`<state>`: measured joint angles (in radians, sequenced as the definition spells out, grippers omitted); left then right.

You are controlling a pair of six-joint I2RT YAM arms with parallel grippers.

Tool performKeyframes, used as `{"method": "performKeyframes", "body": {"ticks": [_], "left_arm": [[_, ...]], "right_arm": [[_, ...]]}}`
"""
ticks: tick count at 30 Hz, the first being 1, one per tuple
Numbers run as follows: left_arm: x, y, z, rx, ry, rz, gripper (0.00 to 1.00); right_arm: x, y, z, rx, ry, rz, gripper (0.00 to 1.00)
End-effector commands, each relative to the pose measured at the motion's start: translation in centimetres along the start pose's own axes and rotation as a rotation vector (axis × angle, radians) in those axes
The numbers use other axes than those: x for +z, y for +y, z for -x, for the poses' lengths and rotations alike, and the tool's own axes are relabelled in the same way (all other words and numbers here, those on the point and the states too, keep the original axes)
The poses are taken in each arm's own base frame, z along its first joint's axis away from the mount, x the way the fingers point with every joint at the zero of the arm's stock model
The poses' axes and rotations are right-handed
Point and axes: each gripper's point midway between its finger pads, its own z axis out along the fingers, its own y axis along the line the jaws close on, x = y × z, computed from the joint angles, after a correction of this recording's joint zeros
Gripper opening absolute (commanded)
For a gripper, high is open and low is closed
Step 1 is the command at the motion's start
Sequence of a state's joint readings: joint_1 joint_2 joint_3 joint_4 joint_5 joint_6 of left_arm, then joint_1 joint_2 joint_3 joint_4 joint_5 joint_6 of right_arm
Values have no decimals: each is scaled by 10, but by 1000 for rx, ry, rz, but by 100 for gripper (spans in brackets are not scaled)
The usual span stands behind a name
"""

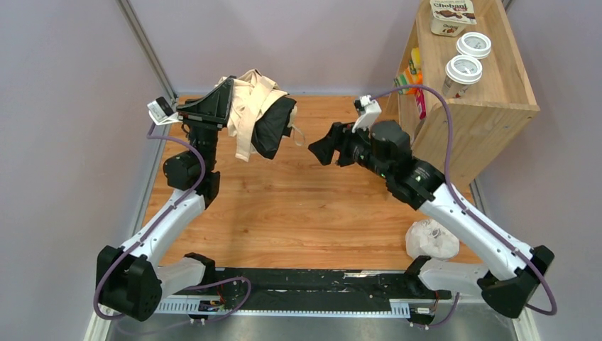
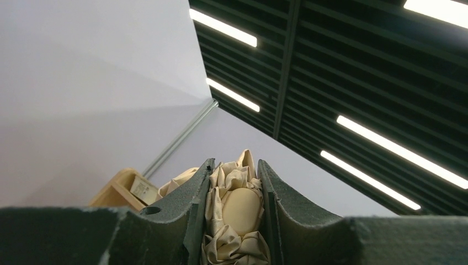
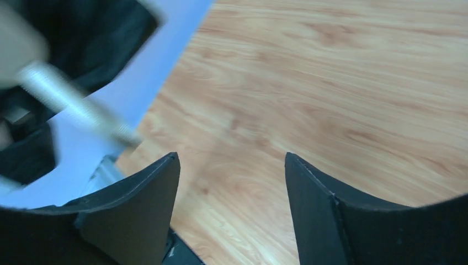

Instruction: Put away the umbrella

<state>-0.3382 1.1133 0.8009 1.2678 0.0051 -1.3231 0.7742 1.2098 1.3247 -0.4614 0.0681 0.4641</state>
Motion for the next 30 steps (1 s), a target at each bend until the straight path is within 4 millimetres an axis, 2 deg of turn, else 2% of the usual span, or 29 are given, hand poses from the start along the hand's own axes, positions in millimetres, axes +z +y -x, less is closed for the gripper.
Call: {"method": "performKeyframes", "body": {"ticks": [1, 4, 6, 10, 16, 21, 23, 25, 27, 30], "left_arm": [[11, -35, 17, -60, -74, -123, 0], [10, -25, 17, -124, -102, -102, 0], [10, -21, 18, -157, -118, -98, 0], [8, -21, 24, -189, -154, -91, 0], [8, -22, 27, -212, -172, -92, 0], [4, -18, 29, -232, -185, -77, 0], [5, -21, 31, -230, -191, -84, 0], [7, -23, 31, -226, -191, -90, 0], [8, -23, 30, -225, -183, -95, 0], [9, -26, 27, -214, -165, -109, 0]], "right_arm": [[-42, 101, 35, 25, -235, 600, 77], [-49, 120, 23, -51, -302, 783, 79], [-52, 132, 25, -94, -371, 864, 80], [-45, 161, 22, -168, -414, 949, 78], [-29, 181, 19, -191, -438, 951, 72], [-16, 194, 19, -191, -428, 949, 60], [-3, 187, 20, -103, -367, 869, 53], [4, 172, 14, 7, -290, 762, 58], [11, 151, -11, 113, -172, 641, 67], [7, 128, -47, 199, 20, 521, 72]]}}
